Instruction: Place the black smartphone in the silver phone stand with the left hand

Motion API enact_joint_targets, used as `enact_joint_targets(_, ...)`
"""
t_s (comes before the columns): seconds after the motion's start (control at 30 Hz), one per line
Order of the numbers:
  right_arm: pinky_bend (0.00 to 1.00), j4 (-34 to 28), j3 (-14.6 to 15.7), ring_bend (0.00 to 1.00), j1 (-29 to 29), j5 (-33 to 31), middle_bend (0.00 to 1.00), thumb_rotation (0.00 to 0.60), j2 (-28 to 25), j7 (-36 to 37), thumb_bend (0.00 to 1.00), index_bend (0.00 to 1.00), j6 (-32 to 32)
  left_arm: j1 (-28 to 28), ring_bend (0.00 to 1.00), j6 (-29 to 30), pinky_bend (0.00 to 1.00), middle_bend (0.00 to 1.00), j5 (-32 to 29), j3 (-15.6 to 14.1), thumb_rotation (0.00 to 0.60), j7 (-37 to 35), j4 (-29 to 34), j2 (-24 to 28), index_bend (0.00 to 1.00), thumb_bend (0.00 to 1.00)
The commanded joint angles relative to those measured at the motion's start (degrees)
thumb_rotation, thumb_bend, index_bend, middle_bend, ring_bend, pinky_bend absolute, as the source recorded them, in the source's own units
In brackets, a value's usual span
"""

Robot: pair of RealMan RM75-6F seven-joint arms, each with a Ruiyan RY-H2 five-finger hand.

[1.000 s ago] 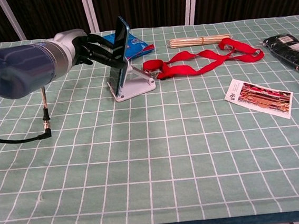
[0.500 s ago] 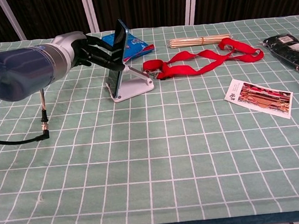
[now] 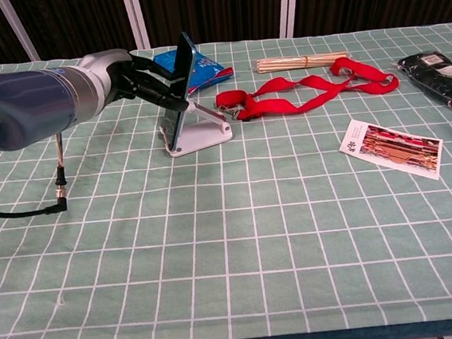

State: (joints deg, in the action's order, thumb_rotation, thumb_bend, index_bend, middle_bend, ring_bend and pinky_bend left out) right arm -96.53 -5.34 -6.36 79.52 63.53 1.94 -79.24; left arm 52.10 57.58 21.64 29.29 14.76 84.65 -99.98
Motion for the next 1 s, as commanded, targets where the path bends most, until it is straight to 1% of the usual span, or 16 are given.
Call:
enact_joint_targets(0.03, 0.15, -0.02, 0.0, 0.0, 0.0, -0.03, 0.0, 0.6, -0.02, 0.03, 0.18, 0.0, 0.02, 0.04, 0.06, -0.31, 0.0, 0.27, -0.44, -0.18, 0.6, 0.15, 0.19, 0.32, 0.31, 0.4)
enact_joint_targets(0.13, 0.15, -0.04, 0.03, 0.0, 0.01, 0.03, 0.0, 0.6, -0.04, 0.02, 0.18, 0.0, 0.01, 0.11, 0.04, -0.63, 0.0, 0.21, -0.96, -0.38, 0.6, 0.33, 0.42, 0.71, 0.26, 0.38)
enact_joint_targets(0.27, 0.15, -0.09, 0.03, 0.0, 0.03, 0.16, 0.0, 0.6, -0.04, 0.2, 0.18, 0.0, -0.1, 0.18, 0.01, -0.94, 0.0, 0.12, -1.58, -0.81, 0.6, 0.62, 0.77, 1.15, 0.18, 0.36)
enact_joint_targets(0.4, 0.15, 0.03, 0.08, 0.0, 0.06, 0.38, 0.0, 0.6, 0.0, 0.25, 0.18, 0.0, -0.23, 0.15, 0.0, -1.06, 0.0, 0.07, -1.94, -1.07, 0.6, 0.65, 1.19, 1.7, 0.14, 0.34)
enact_joint_targets(0.63, 0.15, 0.11, 0.11, 0.0, 0.04, 0.42, 0.0, 0.6, 0.01, 0.2, 0.18, 0.0, -0.22, -0.27, 0.0, -0.81, 0.0, 0.02, -1.79, -1.7, 0.6, 0.75, 2.93, 3.29, 0.06, 0.33)
enact_joint_targets(0.8, 0.15, 0.15, 0.12, 0.0, 0.08, 0.46, 0.0, 0.6, 0.04, 0.07, 0.18, 0.0, -0.32, -1.33, 0.0, -0.43, 0.0, 0.02, -1.2, -2.41, 0.6, 0.46, 5.8, 5.36, 0.05, 0.32)
enact_joint_targets(0.87, 0.15, 0.15, 0.12, 0.0, 0.08, 0.45, 0.0, 0.6, 0.04, 0.04, 0.18, 0.0, -0.34, -1.92, 0.0, 0.0, 0.0, 0.01, -0.39, -3.03, 0.6, 0.53, 7.11, 6.4, 0.04, 0.3)
enact_joint_targets(1.0, 0.15, 0.2, 0.18, 0.0, 0.08, 0.52, 0.0, 0.6, 0.03, -0.13, 0.18, 0.0, -0.32, -3.69, 0.0, 1.94, 0.0, 0.0, 2.06, -5.63, 0.6, 1.98, 10.98, 9.75, 0.02, 0.25)
